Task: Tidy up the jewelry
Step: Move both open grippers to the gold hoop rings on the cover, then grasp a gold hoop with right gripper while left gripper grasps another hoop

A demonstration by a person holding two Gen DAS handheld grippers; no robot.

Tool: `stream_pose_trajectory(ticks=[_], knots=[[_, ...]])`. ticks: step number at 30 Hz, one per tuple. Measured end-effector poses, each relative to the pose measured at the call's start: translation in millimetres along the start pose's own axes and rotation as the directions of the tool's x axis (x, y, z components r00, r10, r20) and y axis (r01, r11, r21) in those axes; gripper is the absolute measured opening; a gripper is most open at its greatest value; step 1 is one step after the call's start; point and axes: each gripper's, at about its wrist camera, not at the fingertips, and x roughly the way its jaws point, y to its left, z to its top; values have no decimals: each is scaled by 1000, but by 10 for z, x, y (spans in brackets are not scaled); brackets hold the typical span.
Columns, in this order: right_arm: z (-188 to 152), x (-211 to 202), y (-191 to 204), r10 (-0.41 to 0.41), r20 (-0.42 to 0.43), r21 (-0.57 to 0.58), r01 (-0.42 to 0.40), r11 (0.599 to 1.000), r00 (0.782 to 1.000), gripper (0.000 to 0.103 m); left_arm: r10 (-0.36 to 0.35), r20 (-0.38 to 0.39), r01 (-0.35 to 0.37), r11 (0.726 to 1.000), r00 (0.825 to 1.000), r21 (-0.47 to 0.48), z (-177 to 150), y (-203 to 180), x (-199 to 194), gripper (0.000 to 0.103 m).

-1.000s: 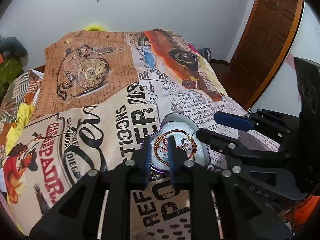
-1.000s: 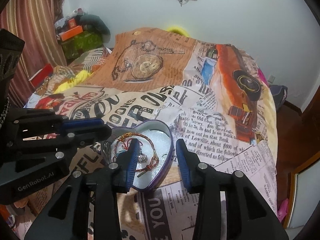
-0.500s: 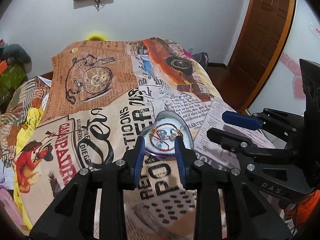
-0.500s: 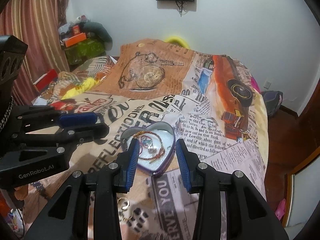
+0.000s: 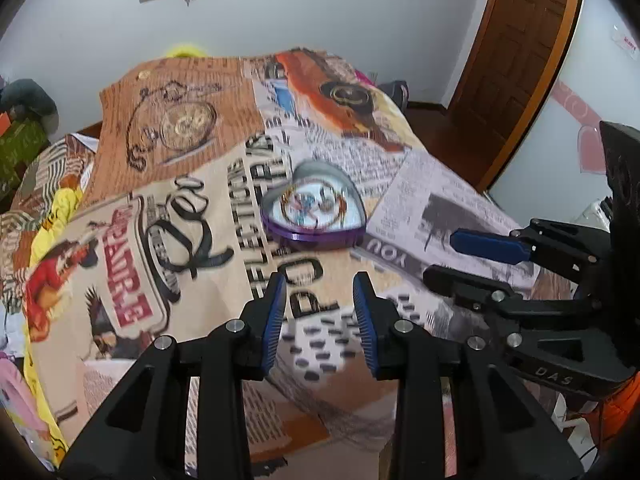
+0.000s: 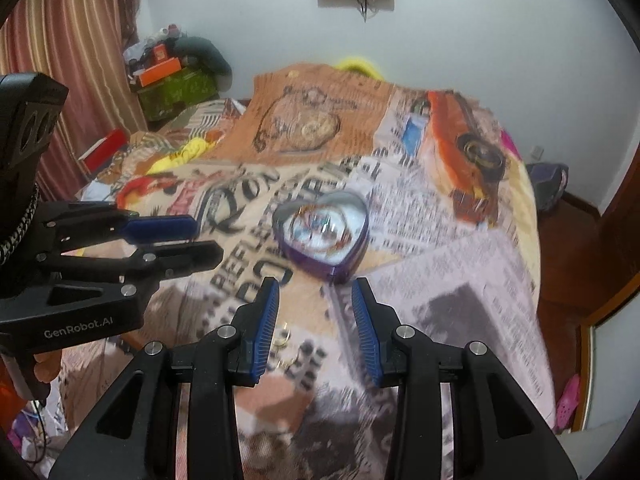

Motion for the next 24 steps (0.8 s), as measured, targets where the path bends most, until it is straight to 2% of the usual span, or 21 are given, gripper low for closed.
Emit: stream_pose_trajectory(ticks=[10,19,20,23,24], knots=[[-402,289,95,47,-130,26,-44,999,990,34,-8,-99,8,1000,995,5,-357,9,240,34],[-486,501,181,16,-149,-29,-20,999,989,34,-12,-121,11,1000,993,-10,-401,51,368,34],[-489,502,183,16,-146,-34,-21,999,989,33,-14,-123,13,1000,992,-12,-401,52,389,34],[-500,507,180,0,-135,-54,-7,999,991,19,-23,-124,21,1000,992,-14,-395,42,423,34],[-500,515,177,1,-133,-56,-8,998,991,17,-29,-126,28,1000,992,-9,-391,25,433,34]])
